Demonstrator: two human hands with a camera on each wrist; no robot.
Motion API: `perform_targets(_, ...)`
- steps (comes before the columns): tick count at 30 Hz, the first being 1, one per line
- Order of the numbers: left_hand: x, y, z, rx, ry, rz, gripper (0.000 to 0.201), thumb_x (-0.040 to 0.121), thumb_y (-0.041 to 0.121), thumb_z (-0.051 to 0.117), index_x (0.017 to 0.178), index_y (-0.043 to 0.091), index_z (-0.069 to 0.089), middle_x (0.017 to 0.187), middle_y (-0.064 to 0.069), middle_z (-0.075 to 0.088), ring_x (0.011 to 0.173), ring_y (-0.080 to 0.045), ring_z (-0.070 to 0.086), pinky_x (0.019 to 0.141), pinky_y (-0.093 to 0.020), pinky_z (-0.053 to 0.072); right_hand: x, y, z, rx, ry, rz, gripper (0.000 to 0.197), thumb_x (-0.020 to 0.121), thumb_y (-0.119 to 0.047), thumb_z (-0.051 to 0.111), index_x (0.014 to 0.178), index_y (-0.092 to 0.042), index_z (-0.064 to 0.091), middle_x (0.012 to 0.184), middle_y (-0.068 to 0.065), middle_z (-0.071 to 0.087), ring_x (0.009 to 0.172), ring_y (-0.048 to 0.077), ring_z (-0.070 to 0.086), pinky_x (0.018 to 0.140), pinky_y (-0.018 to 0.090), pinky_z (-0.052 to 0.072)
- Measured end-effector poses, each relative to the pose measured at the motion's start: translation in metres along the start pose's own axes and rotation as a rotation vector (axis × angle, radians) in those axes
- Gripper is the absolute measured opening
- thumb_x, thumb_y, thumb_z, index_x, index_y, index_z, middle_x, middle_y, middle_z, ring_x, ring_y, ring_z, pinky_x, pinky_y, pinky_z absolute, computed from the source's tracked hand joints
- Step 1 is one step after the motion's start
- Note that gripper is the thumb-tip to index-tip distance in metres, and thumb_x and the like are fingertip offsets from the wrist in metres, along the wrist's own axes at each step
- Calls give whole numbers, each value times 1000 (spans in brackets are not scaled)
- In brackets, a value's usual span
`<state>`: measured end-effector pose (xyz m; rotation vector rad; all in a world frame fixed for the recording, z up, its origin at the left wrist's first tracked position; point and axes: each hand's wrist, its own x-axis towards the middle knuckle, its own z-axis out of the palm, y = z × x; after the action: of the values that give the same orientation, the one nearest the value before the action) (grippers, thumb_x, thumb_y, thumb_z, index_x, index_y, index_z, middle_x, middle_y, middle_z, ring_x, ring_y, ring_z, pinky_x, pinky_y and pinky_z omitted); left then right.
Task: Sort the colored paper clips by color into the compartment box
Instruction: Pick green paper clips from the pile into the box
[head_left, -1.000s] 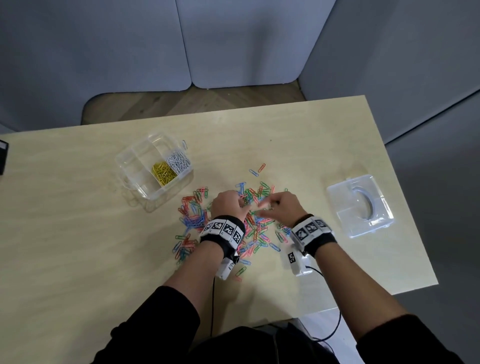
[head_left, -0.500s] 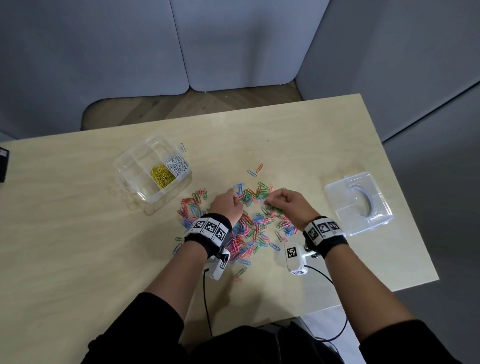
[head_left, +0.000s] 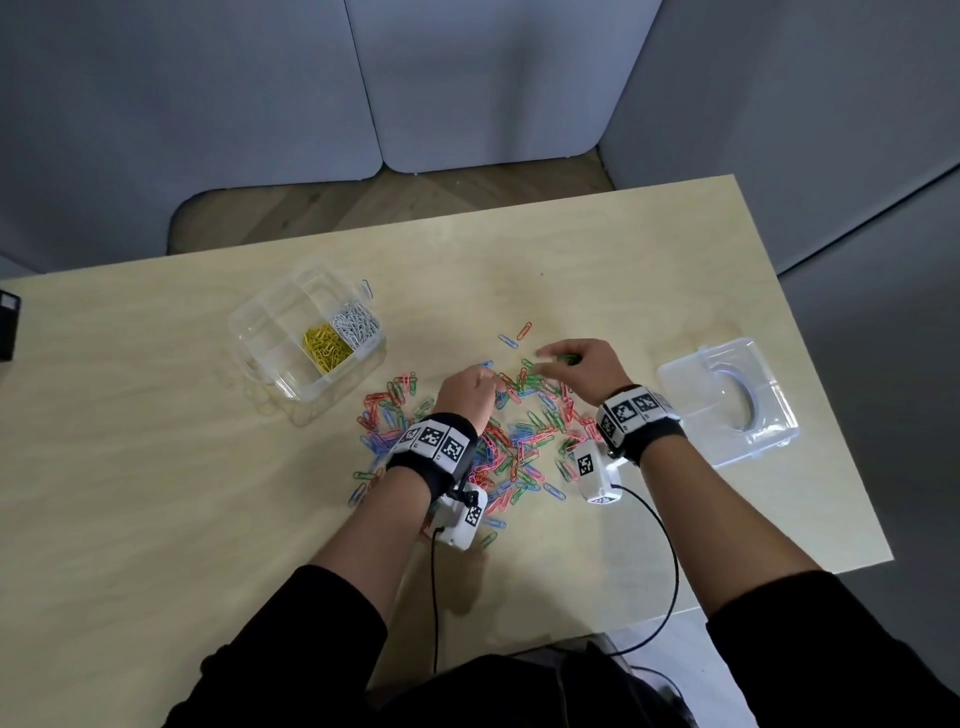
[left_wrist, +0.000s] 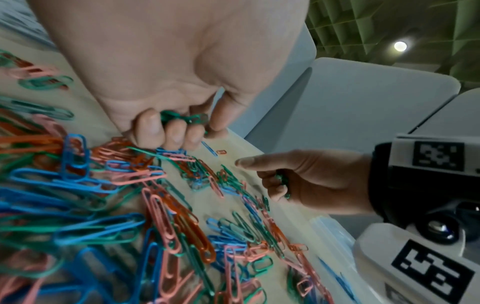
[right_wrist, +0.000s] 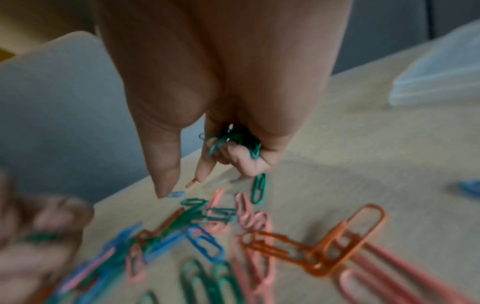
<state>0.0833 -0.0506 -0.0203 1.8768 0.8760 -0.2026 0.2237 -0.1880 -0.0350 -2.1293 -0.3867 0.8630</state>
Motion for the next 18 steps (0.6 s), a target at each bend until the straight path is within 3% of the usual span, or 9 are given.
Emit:
perform_targets(2,3,4,5,21,46,8,16,92,14,46,77,14,51,70,1,52,60,-17,46,54,-28,37,1,-7,1,-180,6,-46,27,72,-29,86,95,-24,74,63,-15,51,56,1,46,51,6,35)
perform_targets(4,7,3,12,93,87,32,14,87,21,55,77,17,47,66,4,49,57,-16,46,53,-29,36,3,-8,5,-303,32,-96,32,68,-30,89,96,-25,73,60,-19,44,54,-2,41,49,7,32)
perform_targets(6,12,2,18,219,123,68,15,86,31,62,82,19,53,68,5,51,61,-17,49,54,-28,36,5,-4,10,-372,35,-148,28,69,-30,88,92,-19,76,66,-15,56,57,0,45,54,8,31)
perform_targets(8,17,2,22,303,148,88,16,87,37,64,85,21,60,80,5,61,75,-17,56,63,-28,42,6,-1,14,-399,-12,-168,20,74,-28,84,88,-16,77,79,-6,69,65,5,54,64,17,40)
perform_targets(10,22,1,25,359,153,102,16,89,36,63,85,21,64,89,4,65,85,-18,59,70,-30,46,6,-3,14,-440,-67,-167,12,80,-24,78,86,-14,76,83,-5,69,71,7,57,70,22,43)
perform_targets(15,25,-5,18,433,124,103,16,93,29,58,84,16,64,89,-1,66,88,-23,61,73,-33,49,12,-4,16,-633,-171,-192,16,88,-24,71,92,-8,72,95,6,69,85,19,63,80,30,49)
perform_targets(18,21,-10,4,456,132,75,11,91,25,55,86,16,61,87,-1,64,84,-23,60,72,-33,51,9,1,11,-464,-133,-145,17,90,-27,70,92,-11,70,95,4,69,85,16,61,78,27,45)
